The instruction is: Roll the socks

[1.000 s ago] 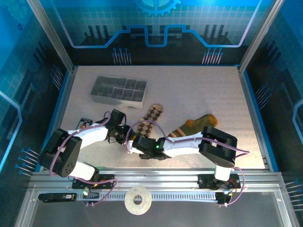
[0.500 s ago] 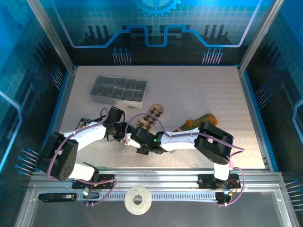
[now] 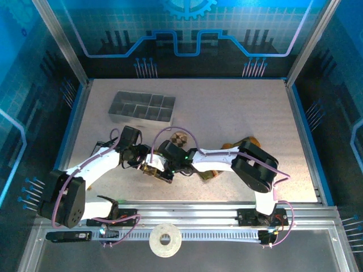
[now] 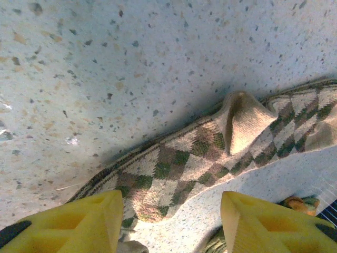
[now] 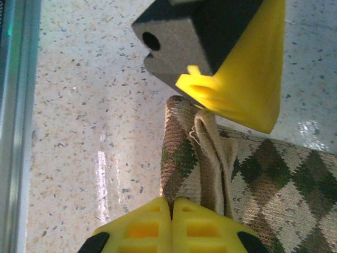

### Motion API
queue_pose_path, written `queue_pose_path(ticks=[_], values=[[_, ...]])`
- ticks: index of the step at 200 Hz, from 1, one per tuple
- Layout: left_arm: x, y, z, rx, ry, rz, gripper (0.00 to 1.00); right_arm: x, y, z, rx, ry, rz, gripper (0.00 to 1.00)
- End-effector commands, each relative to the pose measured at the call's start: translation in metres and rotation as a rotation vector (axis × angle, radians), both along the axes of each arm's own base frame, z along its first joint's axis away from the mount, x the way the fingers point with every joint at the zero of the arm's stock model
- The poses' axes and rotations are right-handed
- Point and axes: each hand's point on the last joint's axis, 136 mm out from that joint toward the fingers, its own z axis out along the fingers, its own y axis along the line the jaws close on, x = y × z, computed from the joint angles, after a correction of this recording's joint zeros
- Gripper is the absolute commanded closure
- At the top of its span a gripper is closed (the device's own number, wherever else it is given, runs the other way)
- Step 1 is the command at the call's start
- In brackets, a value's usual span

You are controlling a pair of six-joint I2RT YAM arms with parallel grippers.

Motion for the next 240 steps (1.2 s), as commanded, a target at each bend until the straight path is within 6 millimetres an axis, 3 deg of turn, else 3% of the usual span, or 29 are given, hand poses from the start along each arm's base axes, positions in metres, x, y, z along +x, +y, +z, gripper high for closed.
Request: queue_pose_path(ticks=[1, 35, 77, 124, 158, 185, 240], values=[[-0.011, -0.008, 0.011, -0.063, 0.016, -0.026, 0.50, -0.005, -0.073, -0.071, -0.311, 0.201, -0.176, 1.00], [-0.011, -0.005, 0.001, -0.074, 0.044, 0.015, 0.55, -0.005, -0.076, -0.071, -0.318, 0.172, -0.182, 1.00], [0.004, 0.006, -0.009, -0.108, 0.120, 0.116, 0.56, -0.006, -0.078, -0.072, -0.332, 0.095, -0.178, 1.00], [0.019, 0.009, 0.001, -0.117, 0.156, 0.136, 0.55, -0.005, -0.077, -0.073, -0.336, 0.082, -0.187, 1.00], [-0.005, 0.016, 0.018, -0.102, 0.151, 0.139, 0.55, -0.007, -0.078, -0.070, -0.293, 0.191, -0.208, 1.00], [-0.034, 0.016, 0.017, -0.135, 0.164, 0.145, 0.58, -0.013, -0.077, -0.070, -0.267, 0.305, -0.200, 1.00], [-0.050, -0.011, 0.007, -0.216, 0.131, 0.085, 0.58, -0.015, -0.083, -0.078, -0.224, 0.541, -0.244, 1.00]])
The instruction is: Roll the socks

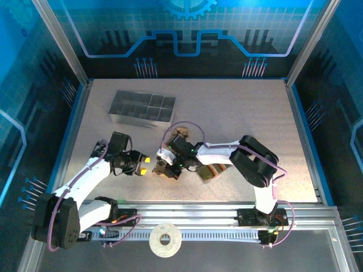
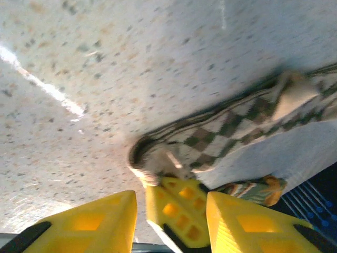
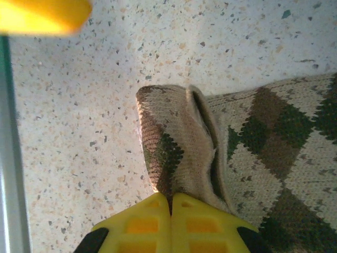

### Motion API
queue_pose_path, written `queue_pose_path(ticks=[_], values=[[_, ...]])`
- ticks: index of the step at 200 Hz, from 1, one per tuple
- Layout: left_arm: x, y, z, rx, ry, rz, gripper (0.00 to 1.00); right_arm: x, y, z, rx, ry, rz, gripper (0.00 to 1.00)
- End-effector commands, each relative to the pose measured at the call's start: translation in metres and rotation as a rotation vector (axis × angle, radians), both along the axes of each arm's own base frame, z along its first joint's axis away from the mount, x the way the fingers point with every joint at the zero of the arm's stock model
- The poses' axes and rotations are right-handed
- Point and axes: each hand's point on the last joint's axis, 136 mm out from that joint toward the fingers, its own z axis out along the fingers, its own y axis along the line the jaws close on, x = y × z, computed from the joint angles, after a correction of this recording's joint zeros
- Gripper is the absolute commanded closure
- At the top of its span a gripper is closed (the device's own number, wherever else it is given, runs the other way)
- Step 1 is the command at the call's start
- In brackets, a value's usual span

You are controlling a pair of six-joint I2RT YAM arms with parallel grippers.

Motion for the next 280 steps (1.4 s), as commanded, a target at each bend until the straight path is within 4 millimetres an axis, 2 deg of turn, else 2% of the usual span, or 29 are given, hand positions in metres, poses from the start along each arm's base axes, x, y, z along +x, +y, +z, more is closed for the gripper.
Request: queue_pose_path(ticks=[1, 43, 112, 128, 147, 171, 180, 192, 205, 232, 255, 280], values=[[-0.007, -0.017, -0.005, -0.061, 0.019, -0.021, 0.58, -0.028, -0.047, -0.054, -0.191, 0.253, -0.057, 1.00], [-0.008, -0.037, -0.022, -0.066, 0.040, -0.040, 0.56, -0.026, -0.052, -0.058, -0.179, 0.379, -0.082, 1.00], [0.001, -0.044, -0.052, -0.003, 0.086, -0.074, 0.56, -0.023, -0.052, -0.060, -0.167, 0.424, -0.102, 1.00], [-0.003, -0.043, -0.062, 0.020, 0.122, -0.082, 0.61, -0.022, -0.052, -0.059, -0.161, 0.406, -0.103, 1.00], [-0.010, -0.038, -0.070, 0.051, 0.166, -0.070, 0.76, -0.018, -0.050, -0.049, -0.126, 0.361, -0.102, 0.99], [-0.016, -0.033, -0.069, 0.083, 0.196, -0.064, 0.91, -0.011, -0.049, -0.028, -0.063, 0.227, -0.087, 0.85], [-0.017, -0.032, -0.068, 0.091, 0.203, -0.064, 0.95, -0.009, -0.049, -0.014, -0.025, 0.136, -0.072, 0.78], [-0.017, -0.031, -0.065, 0.098, 0.212, -0.064, 0.96, -0.004, -0.049, 0.004, 0.021, 0.000, -0.057, 0.71], [-0.018, -0.030, -0.063, 0.106, 0.226, -0.065, 0.96, -0.007, -0.059, 0.011, 0.037, -0.125, -0.051, 0.61], [-0.017, -0.031, -0.059, 0.107, 0.238, -0.066, 0.97, -0.009, -0.070, 0.019, 0.022, -0.407, -0.005, 0.49], [-0.018, -0.032, -0.057, 0.112, 0.266, -0.080, 0.96, -0.012, -0.067, 0.020, -0.031, -0.552, 0.050, 0.46], [-0.017, -0.034, -0.057, 0.116, 0.284, -0.098, 0.96, -0.019, -0.050, 0.024, -0.047, -0.639, 0.129, 0.46]])
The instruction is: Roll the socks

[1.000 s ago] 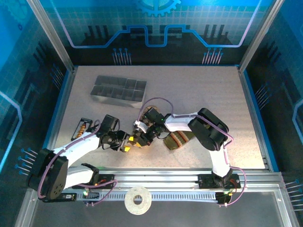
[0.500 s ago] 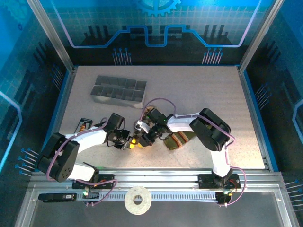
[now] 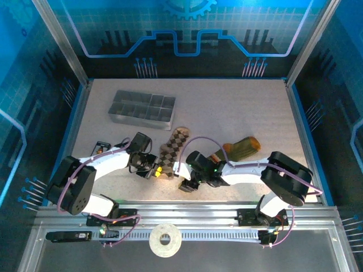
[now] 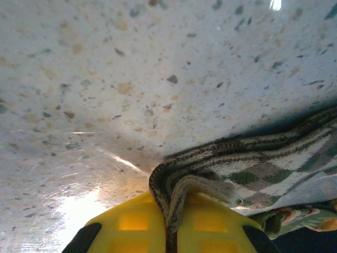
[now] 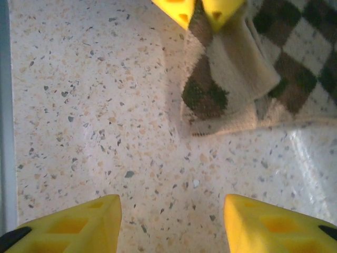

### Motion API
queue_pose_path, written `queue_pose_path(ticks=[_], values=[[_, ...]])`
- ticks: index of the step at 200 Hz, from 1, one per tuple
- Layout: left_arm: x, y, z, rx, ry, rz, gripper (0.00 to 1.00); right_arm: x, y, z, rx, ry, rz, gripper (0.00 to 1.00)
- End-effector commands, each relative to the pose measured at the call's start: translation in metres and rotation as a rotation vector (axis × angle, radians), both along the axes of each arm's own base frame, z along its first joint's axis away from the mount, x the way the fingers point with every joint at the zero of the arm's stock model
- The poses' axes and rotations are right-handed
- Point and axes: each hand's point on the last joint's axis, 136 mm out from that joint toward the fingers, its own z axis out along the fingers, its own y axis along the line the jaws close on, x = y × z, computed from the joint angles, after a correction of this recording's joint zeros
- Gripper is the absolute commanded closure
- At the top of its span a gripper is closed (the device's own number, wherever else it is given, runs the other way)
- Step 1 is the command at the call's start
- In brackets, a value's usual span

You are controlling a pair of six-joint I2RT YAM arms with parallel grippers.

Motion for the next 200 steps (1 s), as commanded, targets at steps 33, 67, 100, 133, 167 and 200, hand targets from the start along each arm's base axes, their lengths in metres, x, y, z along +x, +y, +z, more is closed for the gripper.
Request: queue_pose_path(ticks=[33, 67, 100, 133, 167, 200], values=[[-0.013, 0.010, -0.010, 0.066, 0.100, -0.019, 0.97, 0.015, 0.036, 0.009, -0.047, -0.269, 0.084, 0.47], [-0.011, 0.010, -0.009, 0.052, 0.100, -0.021, 0.97, 0.026, 0.051, 0.006, -0.065, -0.318, 0.086, 0.49], [-0.009, 0.012, -0.007, 0.043, 0.095, -0.023, 0.97, 0.038, 0.055, -0.004, -0.105, -0.357, 0.063, 0.52], [-0.008, 0.012, -0.006, 0.035, 0.092, -0.027, 0.97, 0.036, 0.056, -0.016, -0.120, -0.325, 0.069, 0.64], [-0.005, 0.016, 0.003, 0.033, 0.066, -0.006, 0.95, 0.034, 0.048, -0.031, -0.133, -0.210, 0.019, 0.90], [0.003, 0.029, 0.021, 0.039, -0.007, 0.069, 0.69, 0.022, 0.037, -0.042, -0.117, 0.029, -0.005, 1.00]])
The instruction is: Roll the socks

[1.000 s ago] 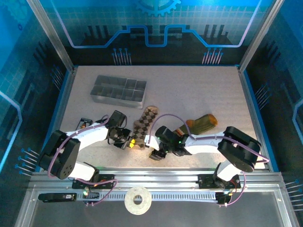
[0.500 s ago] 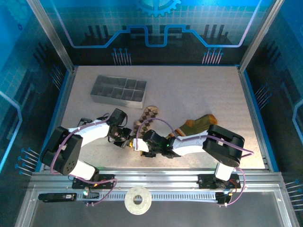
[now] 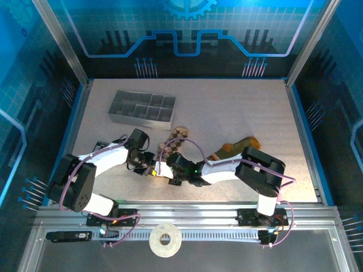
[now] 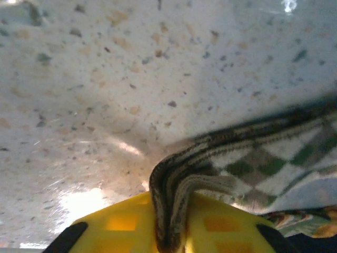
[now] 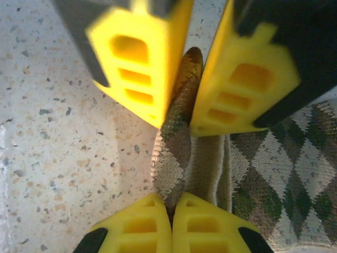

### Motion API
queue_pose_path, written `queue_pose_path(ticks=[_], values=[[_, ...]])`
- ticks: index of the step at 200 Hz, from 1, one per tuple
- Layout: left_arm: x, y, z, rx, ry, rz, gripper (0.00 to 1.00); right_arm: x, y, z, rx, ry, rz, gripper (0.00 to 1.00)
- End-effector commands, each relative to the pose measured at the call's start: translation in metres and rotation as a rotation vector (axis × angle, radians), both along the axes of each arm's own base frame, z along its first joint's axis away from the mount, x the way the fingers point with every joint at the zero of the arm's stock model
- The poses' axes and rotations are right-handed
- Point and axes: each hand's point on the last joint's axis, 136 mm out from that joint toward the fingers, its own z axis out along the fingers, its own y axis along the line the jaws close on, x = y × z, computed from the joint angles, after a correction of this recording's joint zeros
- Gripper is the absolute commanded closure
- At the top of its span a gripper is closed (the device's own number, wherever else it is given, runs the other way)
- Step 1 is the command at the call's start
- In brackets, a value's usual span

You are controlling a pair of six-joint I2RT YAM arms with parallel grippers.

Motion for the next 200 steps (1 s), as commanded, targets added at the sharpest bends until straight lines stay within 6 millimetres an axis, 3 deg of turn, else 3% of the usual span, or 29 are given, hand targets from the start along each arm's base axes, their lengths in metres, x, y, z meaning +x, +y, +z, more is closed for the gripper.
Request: queue_pose_path(ticks=[1, 17, 22, 58, 137, 200], values=[[-0.003, 0.015, 0.012, 0.026, -0.023, 0.048, 0.68, -0.019, -0.026, -0.038, -0.076, 0.256, -0.037, 1.00], [0.001, 0.018, 0.018, 0.005, -0.043, 0.081, 0.60, -0.030, -0.032, -0.046, -0.077, 0.378, -0.040, 1.00], [0.001, 0.019, 0.019, -0.001, -0.047, 0.088, 0.58, -0.027, -0.024, -0.040, -0.050, 0.401, -0.035, 1.00], [0.005, 0.026, 0.030, -0.009, -0.079, 0.125, 0.51, -0.032, -0.024, -0.041, -0.026, 0.601, -0.068, 1.00], [0.003, 0.019, 0.033, -0.068, -0.157, 0.106, 0.55, -0.018, -0.028, -0.042, 0.053, 1.020, -0.194, 1.00], [0.002, 0.001, 0.021, -0.074, -0.177, 0.051, 0.64, -0.008, -0.036, -0.057, 0.027, 1.185, -0.325, 1.00]])
